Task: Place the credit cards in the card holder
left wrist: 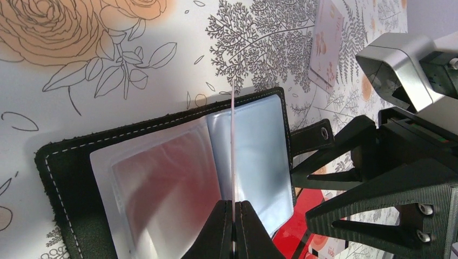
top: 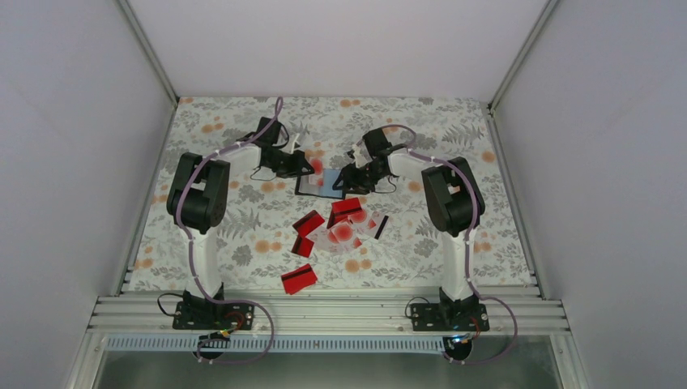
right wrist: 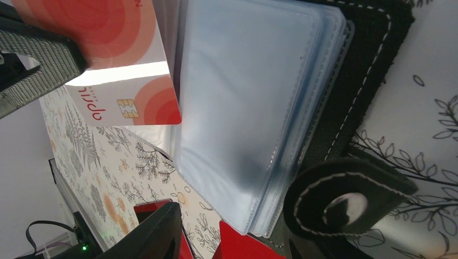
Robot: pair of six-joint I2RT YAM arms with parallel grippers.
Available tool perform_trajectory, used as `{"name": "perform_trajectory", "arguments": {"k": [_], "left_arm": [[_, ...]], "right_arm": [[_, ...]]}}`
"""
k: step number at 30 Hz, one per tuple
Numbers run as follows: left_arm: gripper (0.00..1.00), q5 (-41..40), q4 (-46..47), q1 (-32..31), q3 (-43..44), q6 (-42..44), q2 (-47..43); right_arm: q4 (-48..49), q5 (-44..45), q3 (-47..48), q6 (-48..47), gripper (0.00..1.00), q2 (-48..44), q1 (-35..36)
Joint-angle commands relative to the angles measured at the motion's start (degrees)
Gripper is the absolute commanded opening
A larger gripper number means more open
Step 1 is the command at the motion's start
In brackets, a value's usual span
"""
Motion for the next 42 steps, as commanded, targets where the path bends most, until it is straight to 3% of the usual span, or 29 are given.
{"name": "perform_trajectory", "arguments": {"k": [1,27,42], "left_arm": [[0.02,1.15,1.46,0.21,-1.35,-0.67,0.87],[0.02,4.89,4.92,0.13,-4.73,-7.02,2.2],[0.02,4.3,-3.18,-0.05,-0.85,-6.96,4.46]], "right_arm": [[-0.06,0.2,0.59,-0.3,0.48,2.74,0.51],[0.74,-0.88,-0.06,-0.98,0.51,3.35,0.52],[0.33,-1.26,-0.33,-2.32,0.51,3.42,0.51]]}}
